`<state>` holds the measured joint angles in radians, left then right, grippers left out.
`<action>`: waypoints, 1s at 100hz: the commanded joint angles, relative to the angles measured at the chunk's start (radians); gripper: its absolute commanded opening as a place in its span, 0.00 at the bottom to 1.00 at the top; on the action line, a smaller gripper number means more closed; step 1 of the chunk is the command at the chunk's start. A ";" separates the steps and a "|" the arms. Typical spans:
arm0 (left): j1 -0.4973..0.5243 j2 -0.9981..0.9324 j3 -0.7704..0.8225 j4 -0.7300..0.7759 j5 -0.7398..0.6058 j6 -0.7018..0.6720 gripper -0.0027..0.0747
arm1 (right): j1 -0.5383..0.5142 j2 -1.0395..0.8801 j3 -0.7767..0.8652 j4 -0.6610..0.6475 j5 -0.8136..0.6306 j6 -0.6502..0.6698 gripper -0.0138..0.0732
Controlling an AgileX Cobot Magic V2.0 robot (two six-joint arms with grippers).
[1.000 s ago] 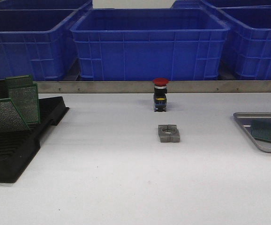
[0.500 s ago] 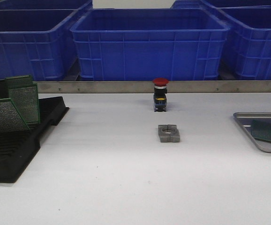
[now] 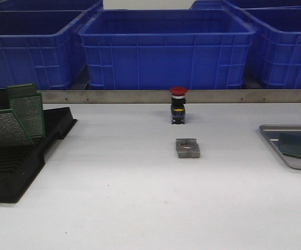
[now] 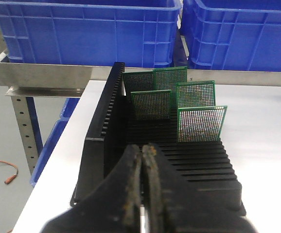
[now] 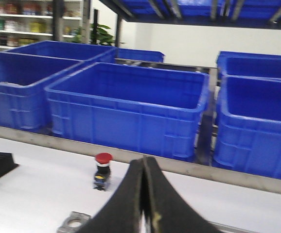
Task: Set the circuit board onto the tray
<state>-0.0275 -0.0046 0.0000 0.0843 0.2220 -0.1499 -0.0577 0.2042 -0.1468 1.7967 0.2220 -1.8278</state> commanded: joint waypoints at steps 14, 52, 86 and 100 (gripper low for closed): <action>0.002 -0.031 0.049 0.001 -0.075 -0.009 0.01 | 0.031 0.004 -0.035 -0.354 -0.134 0.379 0.03; 0.002 -0.031 0.049 0.001 -0.075 -0.009 0.01 | 0.031 -0.097 -0.007 -1.766 -0.101 1.795 0.03; 0.002 -0.031 0.049 0.001 -0.073 -0.009 0.01 | 0.003 -0.235 0.161 -1.767 -0.232 1.806 0.03; 0.002 -0.031 0.049 0.001 -0.073 -0.009 0.01 | 0.002 -0.241 0.164 -1.783 -0.216 1.805 0.03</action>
<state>-0.0275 -0.0046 0.0000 0.0858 0.2248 -0.1499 -0.0489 -0.0083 0.0265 0.0288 0.0886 -0.0271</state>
